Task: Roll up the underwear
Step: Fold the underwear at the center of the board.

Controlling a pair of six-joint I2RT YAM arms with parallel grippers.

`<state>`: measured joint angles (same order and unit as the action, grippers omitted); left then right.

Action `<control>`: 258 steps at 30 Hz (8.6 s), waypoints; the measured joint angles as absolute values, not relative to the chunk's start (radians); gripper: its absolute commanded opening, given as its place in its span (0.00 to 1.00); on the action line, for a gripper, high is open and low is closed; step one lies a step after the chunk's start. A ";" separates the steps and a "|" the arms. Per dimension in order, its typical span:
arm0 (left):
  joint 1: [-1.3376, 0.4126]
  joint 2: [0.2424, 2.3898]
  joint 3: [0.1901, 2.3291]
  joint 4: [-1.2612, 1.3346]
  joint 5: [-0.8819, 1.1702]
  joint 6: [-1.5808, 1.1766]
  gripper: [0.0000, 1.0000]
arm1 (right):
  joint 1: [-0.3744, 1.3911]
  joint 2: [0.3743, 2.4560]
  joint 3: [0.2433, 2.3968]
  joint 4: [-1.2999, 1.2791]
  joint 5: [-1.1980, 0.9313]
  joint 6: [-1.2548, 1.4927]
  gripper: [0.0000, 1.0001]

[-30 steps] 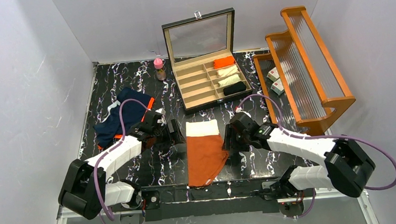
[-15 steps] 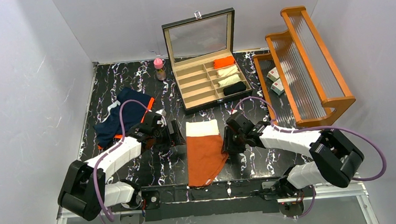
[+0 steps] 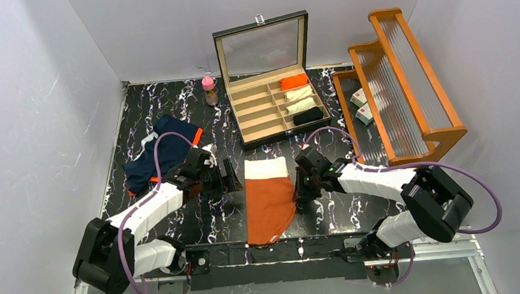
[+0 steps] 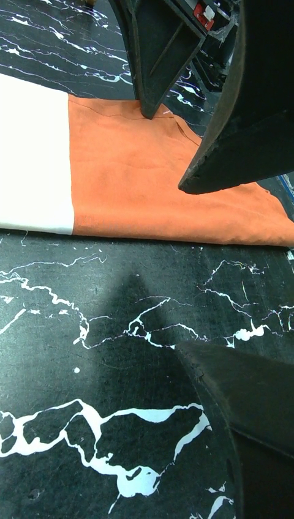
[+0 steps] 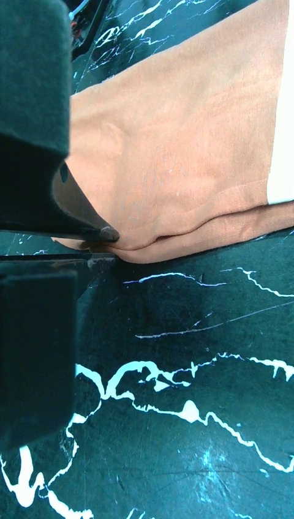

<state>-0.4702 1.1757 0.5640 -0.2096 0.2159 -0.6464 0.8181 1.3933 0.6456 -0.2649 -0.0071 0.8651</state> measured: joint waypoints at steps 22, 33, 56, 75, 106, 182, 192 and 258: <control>-0.469 1.131 0.650 -0.261 0.179 -0.654 0.87 | 0.818 1.427 0.724 -0.314 0.007 0.816 0.01; -0.469 1.127 0.653 -0.289 0.164 -0.655 0.87 | 0.818 1.430 0.733 -0.359 0.047 0.786 0.01; -0.468 0.972 0.647 -0.334 -0.011 -0.700 0.90 | 0.818 1.461 0.795 -0.460 0.127 0.709 0.01; -0.436 1.042 0.646 -0.313 0.010 -0.695 0.95 | 0.827 1.493 0.936 -0.582 0.202 0.700 0.01; -0.367 1.070 0.668 -0.271 0.134 -0.697 0.95 | 0.848 1.549 0.980 -0.596 0.233 0.681 0.07; -0.879 2.232 1.784 -0.574 -0.203 -0.711 0.55 | 0.739 1.185 0.430 -0.052 0.094 0.849 0.37; -0.879 2.238 1.796 -0.591 -0.209 -0.706 0.52 | 0.739 1.169 0.430 -0.080 0.100 0.849 0.37; -0.875 2.226 1.734 -0.445 -0.224 -0.696 0.00 | 0.733 1.190 0.549 -0.216 0.082 0.670 0.01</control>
<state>-0.8751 2.2264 1.7335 -0.4453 -0.2241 -0.6960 0.7330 1.1898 0.5492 -0.2158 0.0824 0.6696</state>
